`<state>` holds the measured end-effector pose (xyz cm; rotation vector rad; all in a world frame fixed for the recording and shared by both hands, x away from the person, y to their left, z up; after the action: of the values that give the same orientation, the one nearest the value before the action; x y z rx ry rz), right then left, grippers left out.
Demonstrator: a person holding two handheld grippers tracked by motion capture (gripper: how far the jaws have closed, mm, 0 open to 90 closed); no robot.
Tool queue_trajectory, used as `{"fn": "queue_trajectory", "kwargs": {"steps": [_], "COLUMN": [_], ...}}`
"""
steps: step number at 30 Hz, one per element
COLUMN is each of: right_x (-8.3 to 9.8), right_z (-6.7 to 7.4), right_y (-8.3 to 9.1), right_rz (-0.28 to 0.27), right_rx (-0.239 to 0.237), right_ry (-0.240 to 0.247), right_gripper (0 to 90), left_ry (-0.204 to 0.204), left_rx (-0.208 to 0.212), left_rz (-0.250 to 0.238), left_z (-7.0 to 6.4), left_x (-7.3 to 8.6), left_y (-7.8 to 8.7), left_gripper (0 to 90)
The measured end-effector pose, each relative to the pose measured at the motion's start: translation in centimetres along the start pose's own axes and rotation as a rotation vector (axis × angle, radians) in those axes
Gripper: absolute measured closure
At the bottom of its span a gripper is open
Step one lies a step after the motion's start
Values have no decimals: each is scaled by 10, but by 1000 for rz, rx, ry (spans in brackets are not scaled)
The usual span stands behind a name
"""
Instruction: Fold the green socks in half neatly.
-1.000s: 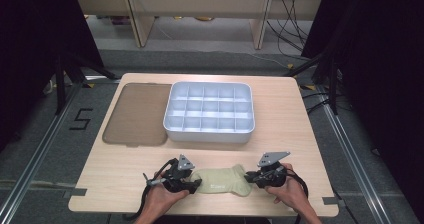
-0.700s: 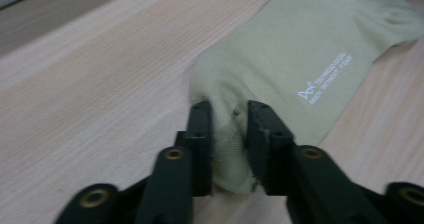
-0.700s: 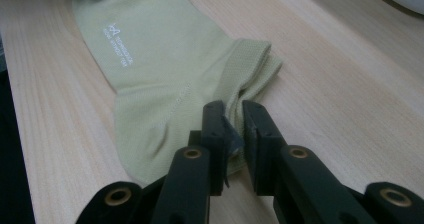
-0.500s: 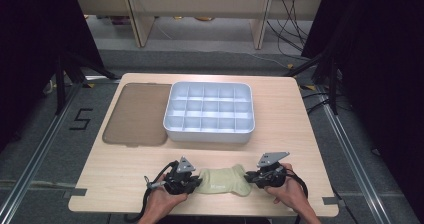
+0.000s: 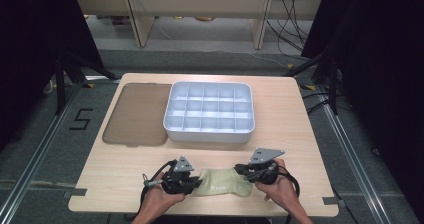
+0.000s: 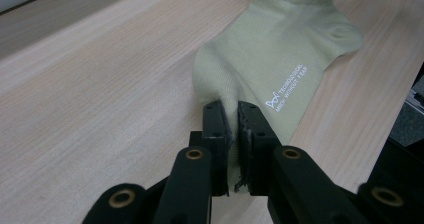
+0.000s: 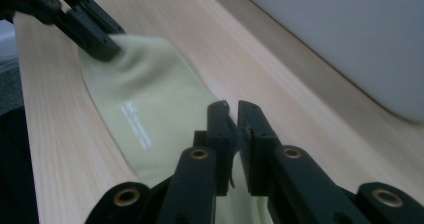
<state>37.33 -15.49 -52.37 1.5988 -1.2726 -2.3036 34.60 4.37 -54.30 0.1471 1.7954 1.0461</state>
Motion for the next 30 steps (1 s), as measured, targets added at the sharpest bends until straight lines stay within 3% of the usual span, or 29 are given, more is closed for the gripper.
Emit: {"fn": "queue_trajectory", "kwargs": {"steps": [5, 6, 9, 13, 14, 16, 19, 21, 27, 30], "right_x": [-10, -11, -15, -18, -19, -21, -19, -15, -15, -19], "right_z": [7, 8, 10, 12, 12, 14, 15, 15, 15, 20], "right_y": [-27, -33, -43, -51, -54, -59, -68, -75, -73, -67], "right_rz": [29, 36, 46, 60, 56, 57, 67, 102, 108, 77], "right_rx": [-10, -14, -19, -29, -32, -41, -32, -22, -20, -49], "right_ry": [39, 48, 24, 35, 33, 36, 41, 45, 47, 50], "right_gripper": [900, 900, 900, 900, 900, 900, 900, 900, 900, 900], "left_ry": [-2, -19, 2, -1, 18, 0, 7, 5, 16, 17], "left_rx": [3, 7, 18, 26, 32, 32, 32, 30, 29, 43], "left_rz": [5, 7, 3, 6, 0, 5, 4, 7, 5, 8], "left_z": [4, 6, 8, 11, 10, 12, 13, 15, 17, 19], "left_x": [1, 2, 2, 2, 2, 2, 1, 2, 1, 0], "left_y": [5, 6, 9, 11, 10, 11, 11, 10, 11, 11], "left_gripper": [828, 827, 827, 827, 827, 827, 827, 827, 827, 827]}}
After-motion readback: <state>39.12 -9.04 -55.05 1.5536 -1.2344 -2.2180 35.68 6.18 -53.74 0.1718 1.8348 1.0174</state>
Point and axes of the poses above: each handheld gripper's, and its own axes: y roughly backward along the jaws, x roughly out of its underside, z roughly to its left, the point moved 7 cm from there along -y, roughly forward along the jaws, and after that the axes turned 6 degrees about -y, right-handed, at the moved point
